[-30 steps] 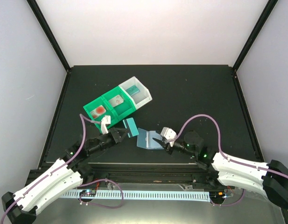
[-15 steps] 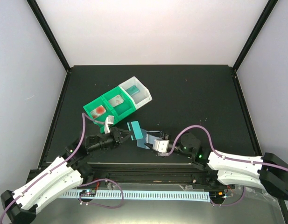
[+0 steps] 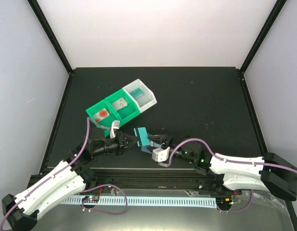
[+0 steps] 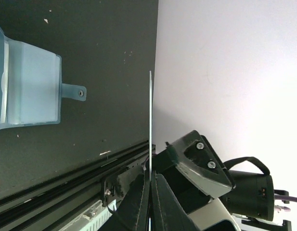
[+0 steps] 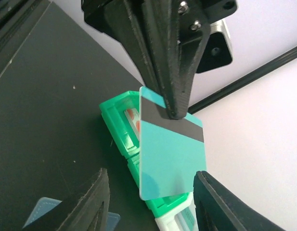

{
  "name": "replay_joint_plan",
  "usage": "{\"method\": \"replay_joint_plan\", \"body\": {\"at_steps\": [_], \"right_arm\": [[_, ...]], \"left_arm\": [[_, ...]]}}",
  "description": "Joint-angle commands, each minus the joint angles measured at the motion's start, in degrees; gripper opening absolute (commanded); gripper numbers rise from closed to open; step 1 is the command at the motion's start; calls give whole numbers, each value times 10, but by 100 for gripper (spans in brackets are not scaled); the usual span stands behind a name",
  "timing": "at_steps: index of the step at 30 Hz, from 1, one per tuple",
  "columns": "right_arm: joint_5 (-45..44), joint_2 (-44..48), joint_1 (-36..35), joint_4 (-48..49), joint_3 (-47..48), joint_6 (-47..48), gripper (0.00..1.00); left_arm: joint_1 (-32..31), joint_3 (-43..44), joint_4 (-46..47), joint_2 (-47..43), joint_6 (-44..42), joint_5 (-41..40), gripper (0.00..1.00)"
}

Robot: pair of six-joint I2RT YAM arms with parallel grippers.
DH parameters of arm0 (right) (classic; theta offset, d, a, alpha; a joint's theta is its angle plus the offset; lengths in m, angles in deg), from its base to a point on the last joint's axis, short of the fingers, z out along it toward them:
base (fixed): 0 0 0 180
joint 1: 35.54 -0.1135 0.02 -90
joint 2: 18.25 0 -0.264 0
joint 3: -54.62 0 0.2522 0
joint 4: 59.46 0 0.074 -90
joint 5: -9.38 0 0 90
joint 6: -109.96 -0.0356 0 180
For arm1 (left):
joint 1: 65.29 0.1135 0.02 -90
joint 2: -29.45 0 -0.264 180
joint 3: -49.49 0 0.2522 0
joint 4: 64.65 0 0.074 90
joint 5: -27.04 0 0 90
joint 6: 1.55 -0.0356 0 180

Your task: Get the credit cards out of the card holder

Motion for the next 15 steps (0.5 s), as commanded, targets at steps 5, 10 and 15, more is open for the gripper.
{"method": "replay_joint_plan", "body": {"at_steps": [5, 10, 15], "right_arm": [[-23, -15, -19, 62, 7, 47, 36], [-33, -10, -26, 111, -14, 44, 15], [-47, -1, -42, 126, -26, 11, 1]], "left_arm": [[4, 2, 29, 1, 22, 20, 2], [4, -7, 39, -5, 28, 22, 1], [3, -31, 84, -28, 47, 17, 6]]}}
